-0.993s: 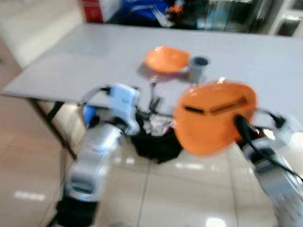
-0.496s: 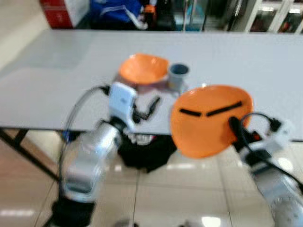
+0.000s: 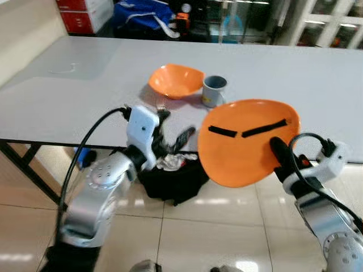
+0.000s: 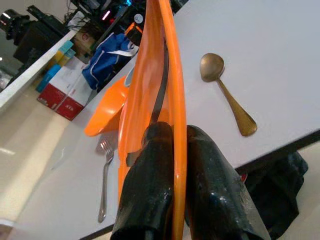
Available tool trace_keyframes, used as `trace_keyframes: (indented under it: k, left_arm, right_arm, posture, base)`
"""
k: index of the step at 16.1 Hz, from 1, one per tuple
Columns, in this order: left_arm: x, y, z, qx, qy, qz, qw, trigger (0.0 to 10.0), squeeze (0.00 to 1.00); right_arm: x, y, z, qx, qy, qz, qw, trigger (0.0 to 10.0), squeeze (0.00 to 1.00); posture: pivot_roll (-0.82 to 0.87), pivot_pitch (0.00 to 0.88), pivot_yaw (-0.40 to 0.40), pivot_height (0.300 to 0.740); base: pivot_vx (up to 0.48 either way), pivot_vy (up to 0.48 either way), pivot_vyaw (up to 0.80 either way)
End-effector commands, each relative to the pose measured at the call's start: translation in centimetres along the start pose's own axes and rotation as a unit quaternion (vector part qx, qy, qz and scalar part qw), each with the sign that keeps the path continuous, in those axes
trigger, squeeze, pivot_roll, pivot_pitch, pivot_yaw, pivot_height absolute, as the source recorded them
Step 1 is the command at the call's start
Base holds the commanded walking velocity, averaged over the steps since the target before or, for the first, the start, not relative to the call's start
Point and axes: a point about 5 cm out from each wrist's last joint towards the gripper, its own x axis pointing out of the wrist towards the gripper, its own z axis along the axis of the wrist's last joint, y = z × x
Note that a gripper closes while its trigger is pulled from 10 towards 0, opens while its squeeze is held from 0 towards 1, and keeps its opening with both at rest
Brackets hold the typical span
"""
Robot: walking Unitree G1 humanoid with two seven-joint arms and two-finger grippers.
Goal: Setting the table
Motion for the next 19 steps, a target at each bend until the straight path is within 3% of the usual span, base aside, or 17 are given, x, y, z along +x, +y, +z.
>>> trace_keyframes:
  k: [1, 4, 8, 10, 12, 14, 19]
  left_arm:
    - [-0.3, -0.1, -0.2, 0.009, 0.015, -0.021, 1.0, 10.0, 0.0]
    - [-1.0, 0.9, 0.0, 0.016, 0.019, -0.007, 1.0, 10.0, 0.0]
    - [-1.3, 0.4, 0.1, 0.019, 0.023, -0.016, 0.999, 10.0, 0.0]
    - [-1.2, 0.3, 0.1, 0.024, 0.021, -0.008, 0.999, 10.0, 0.0]
    - [-0.6, 0.3, 0.3, 0.023, 0.011, 0.032, 0.999, 10.0, 0.0]
    - [0.0, -0.2, 0.4, 0.017, 0.006, 0.033, 0.999, 10.0, 0.0]
    - [0.8, -0.4, 0.9, 0.007, -0.016, 0.035, 0.999, 10.0, 0.0]
  right_arm:
    - [0.8, 0.8, -0.2, 0.008, 0.014, 0.02, 1.0, 10.0, 0.0]
    - [3.3, 0.9, -1.5, 0.07, 0.034, 0.011, 0.997, 10.0, 0.0]
    - [5.6, 0.8, -2.2, 0.098, 0.047, 0.007, 0.994, 10.0, 0.0]
    - [6.2, 1.0, -2.0, 0.089, 0.044, 0.009, 0.995, 10.0, 0.0]
    - [5.8, 1.8, -1.2, 0.053, 0.022, 0.034, 0.998, 10.0, 0.0]
    - [5.3, 2.3, -0.6, 0.062, 0.001, 0.058, 0.996, 10.0, 0.0]
    - [4.3, 1.8, -0.8, 0.039, 0.005, 0.048, 0.998, 10.0, 0.0]
  posture:
    - [-0.01, 0.047, 0.005, 0.74]
    - [0.01, 0.057, -0.005, 0.74]
    - [0.04, 0.065, -0.017, 0.74]
    - [0.04, 0.068, -0.019, 0.74]
    - [0.04, 0.072, -0.013, 0.74]
    - [0.03, 0.074, -0.001, 0.74]
    - [0.02, 0.072, 0.014, 0.74]
  base:
    - [0.0, 0.0, 0.0]
    - [0.0, 0.0, 0.0]
    - [0.0, 0.0, 0.0]
    - [0.0, 0.0, 0.0]
    - [0.0, 0.0, 0.0]
    - [0.0, 0.0, 0.0]
    - [0.0, 0.0, 0.0]
